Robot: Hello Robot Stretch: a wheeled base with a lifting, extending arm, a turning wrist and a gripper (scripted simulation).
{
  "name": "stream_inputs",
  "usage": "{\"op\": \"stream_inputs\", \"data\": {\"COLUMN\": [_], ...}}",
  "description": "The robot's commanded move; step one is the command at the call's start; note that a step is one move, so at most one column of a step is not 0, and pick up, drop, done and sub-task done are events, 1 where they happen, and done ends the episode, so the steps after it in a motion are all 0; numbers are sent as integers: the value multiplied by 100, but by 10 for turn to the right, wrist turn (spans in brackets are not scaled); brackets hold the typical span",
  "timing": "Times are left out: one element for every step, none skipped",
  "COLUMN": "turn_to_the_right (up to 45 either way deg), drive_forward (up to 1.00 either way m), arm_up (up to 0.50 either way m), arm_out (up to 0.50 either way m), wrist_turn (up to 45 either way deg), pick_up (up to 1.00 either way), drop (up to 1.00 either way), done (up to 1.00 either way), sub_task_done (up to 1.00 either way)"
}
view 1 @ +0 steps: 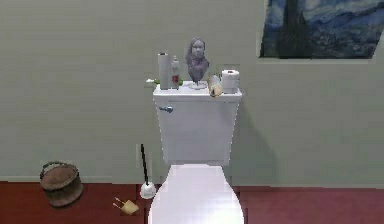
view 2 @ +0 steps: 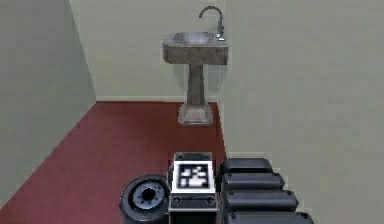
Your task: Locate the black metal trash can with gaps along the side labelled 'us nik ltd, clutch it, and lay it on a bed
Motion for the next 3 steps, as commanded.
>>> {"op": "stream_inputs", "data": {"turn_to_the_right": [-450,-90,0], "drive_forward": [0,0,15], "arm_up": [0,0,0], "arm_out": [0,0,0], "wrist_turn": [0,0,0], "pick_up": [0,0,0], "drop": [0,0,0], "done": [0,0,0], "sub_task_done": [0,0,0]}}
